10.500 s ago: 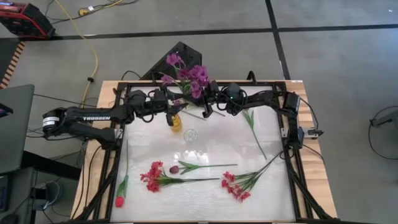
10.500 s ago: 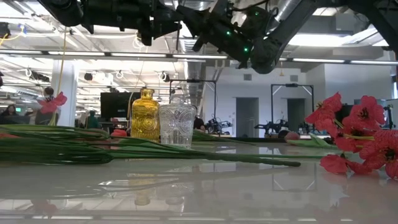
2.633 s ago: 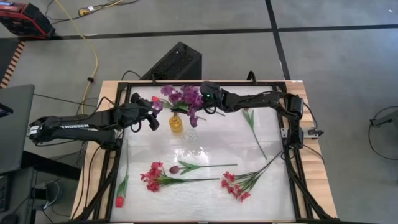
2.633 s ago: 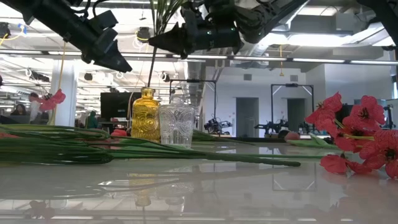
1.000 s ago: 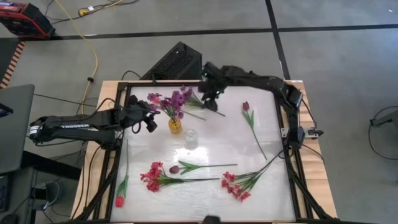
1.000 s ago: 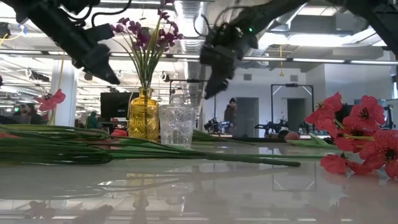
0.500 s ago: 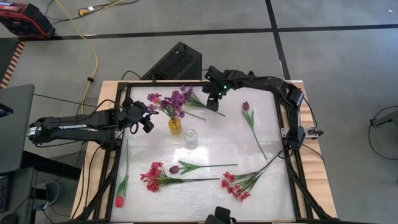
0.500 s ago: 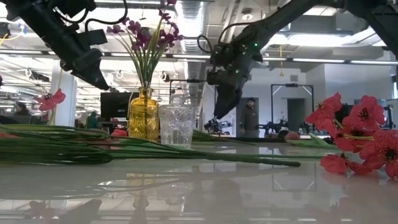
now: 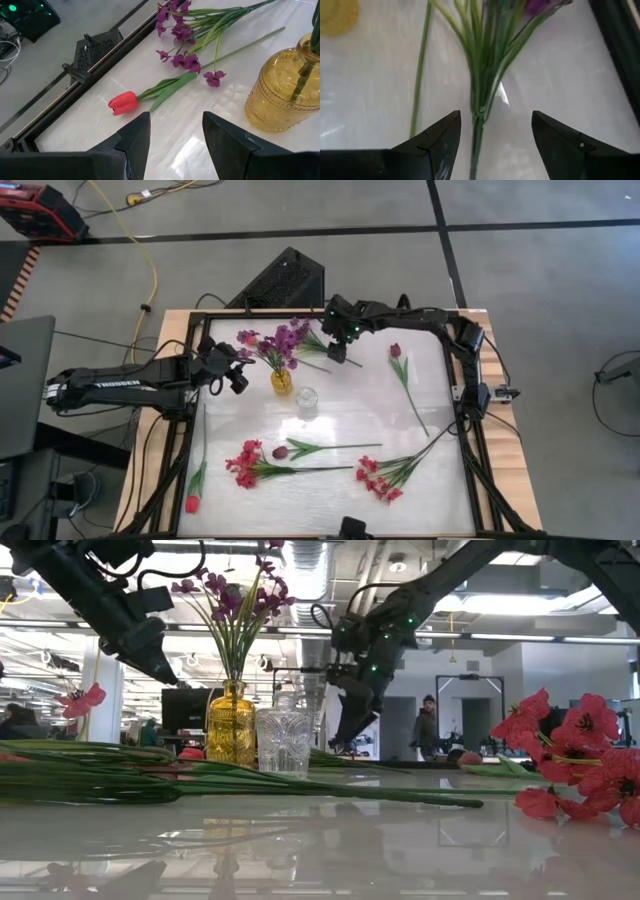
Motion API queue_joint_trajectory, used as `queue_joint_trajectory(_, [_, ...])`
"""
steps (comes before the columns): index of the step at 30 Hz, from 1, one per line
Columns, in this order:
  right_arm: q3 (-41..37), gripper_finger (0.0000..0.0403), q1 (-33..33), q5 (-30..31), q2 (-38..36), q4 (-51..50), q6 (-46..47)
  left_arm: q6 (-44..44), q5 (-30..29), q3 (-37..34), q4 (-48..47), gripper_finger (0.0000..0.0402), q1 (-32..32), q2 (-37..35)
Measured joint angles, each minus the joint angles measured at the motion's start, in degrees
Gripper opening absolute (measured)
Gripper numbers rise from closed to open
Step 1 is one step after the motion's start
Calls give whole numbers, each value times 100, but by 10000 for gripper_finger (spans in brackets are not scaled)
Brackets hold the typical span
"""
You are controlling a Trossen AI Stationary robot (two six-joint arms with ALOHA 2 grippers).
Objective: Sort flowers into vase by color
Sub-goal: Put the violet flowers into the yellow vase
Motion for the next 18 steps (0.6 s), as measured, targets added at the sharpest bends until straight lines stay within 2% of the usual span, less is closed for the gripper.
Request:
queue_joint_trajectory(4, [-34, 269, 99, 236, 23, -147, 34, 20, 9, 0, 0, 171, 0, 0])
queue_joint_trajectory(9, [-87, 269, 164, 328, 394, -363, 56, -20, 85, 0, 2, 171, -2, 2])
queue_joint_trajectory(14, [-50, 267, 235, 546, 673, -199, 143, 51, 97, 0, 49, 171, -4, 2])
queue_joint_trajectory(18, [-57, 236, 246, 589, 672, -148, 206, 72, 108, 0, 48, 171, -11, 2])
